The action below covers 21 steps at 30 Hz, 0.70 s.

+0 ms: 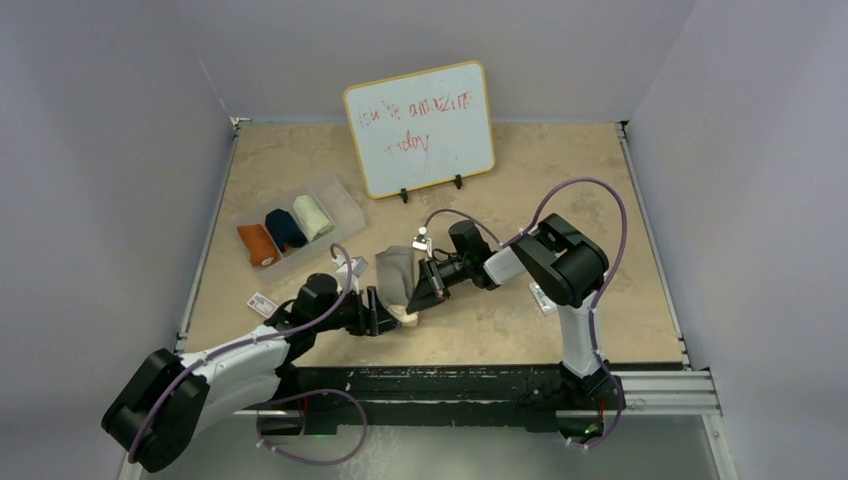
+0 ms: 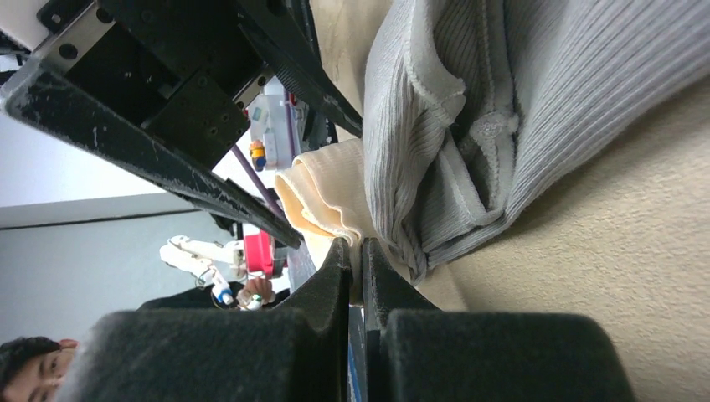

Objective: Roll the underwear
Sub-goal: Roll the underwear to the center of the board.

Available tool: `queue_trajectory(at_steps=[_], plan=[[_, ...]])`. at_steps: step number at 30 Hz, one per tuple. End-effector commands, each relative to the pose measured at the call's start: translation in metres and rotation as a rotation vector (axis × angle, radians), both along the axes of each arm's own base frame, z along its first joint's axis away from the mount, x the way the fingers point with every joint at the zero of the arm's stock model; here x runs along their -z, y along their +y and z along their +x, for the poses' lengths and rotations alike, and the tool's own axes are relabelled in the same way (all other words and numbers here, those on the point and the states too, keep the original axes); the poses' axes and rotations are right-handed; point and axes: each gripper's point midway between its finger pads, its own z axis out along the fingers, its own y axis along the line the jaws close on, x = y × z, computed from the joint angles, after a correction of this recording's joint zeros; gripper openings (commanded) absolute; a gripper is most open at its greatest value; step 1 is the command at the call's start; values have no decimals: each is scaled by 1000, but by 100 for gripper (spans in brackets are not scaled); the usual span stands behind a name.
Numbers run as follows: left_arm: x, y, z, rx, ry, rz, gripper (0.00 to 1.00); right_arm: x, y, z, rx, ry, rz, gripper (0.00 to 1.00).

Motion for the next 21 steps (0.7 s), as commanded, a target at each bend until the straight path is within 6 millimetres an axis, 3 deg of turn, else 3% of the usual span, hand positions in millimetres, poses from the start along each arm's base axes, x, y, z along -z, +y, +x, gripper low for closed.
queue_trajectory(at_steps=[1, 7, 16, 21], plan=[[-22, -19, 16, 74, -128, -13, 61, -1, 2, 7, 1, -20, -11, 0], [-8, -28, 23, 77, -111, 53, 55, -4, 2, 9, -8, -27, -12, 0], [-2, -15, 34, -49, -107, 81, 31, -6, 0, 8, -13, -65, -19, 4], [-5, -14, 33, -87, -94, 52, 25, -19, 0, 7, -28, -148, 47, 14]])
